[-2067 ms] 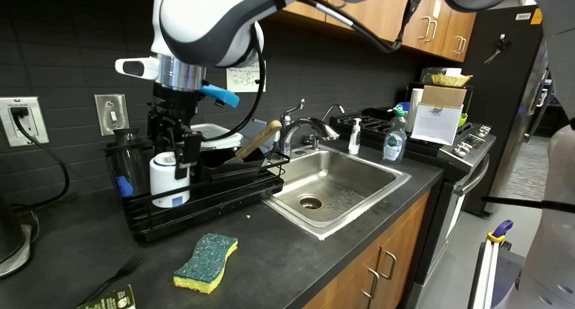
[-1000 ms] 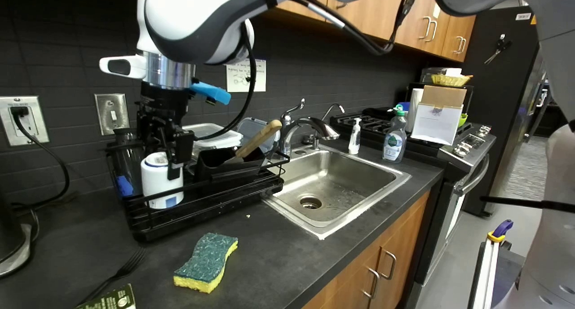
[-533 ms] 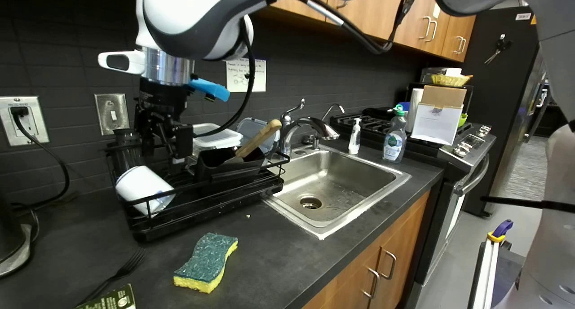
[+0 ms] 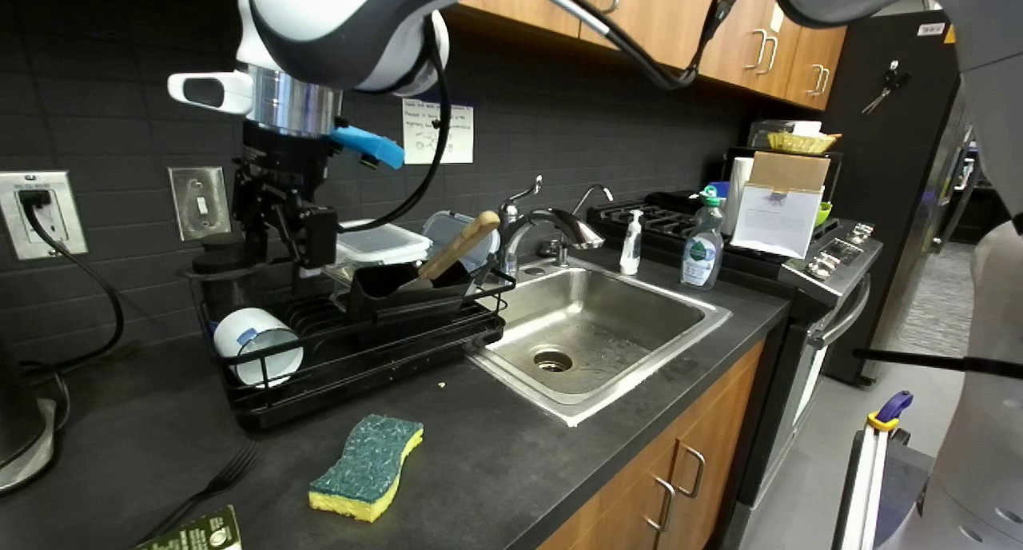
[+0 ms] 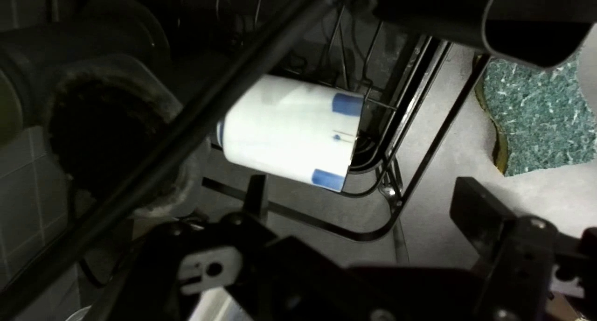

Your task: Move the white mug to the left side of the dishrack.

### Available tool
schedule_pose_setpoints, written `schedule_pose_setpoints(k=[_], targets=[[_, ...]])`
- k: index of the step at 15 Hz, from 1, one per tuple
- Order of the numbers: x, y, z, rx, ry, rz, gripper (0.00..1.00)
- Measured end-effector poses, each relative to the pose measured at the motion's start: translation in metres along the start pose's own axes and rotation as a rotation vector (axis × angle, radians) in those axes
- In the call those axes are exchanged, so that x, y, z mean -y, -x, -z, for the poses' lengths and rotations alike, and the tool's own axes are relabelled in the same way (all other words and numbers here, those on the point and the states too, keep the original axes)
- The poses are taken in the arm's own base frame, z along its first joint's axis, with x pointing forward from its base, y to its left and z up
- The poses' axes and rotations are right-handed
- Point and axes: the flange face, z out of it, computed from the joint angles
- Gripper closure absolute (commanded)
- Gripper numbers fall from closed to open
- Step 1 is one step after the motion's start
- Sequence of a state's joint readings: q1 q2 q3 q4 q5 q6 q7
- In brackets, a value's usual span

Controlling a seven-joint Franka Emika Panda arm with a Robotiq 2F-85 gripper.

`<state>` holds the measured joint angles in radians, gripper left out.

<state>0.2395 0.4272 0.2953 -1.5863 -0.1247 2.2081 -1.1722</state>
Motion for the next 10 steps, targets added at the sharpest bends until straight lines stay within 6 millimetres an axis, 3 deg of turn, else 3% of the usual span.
schedule_pose_setpoints(k=[10], targets=[[0.002, 0.0, 0.04, 0.011, 0.018, -0.011, 0.0]])
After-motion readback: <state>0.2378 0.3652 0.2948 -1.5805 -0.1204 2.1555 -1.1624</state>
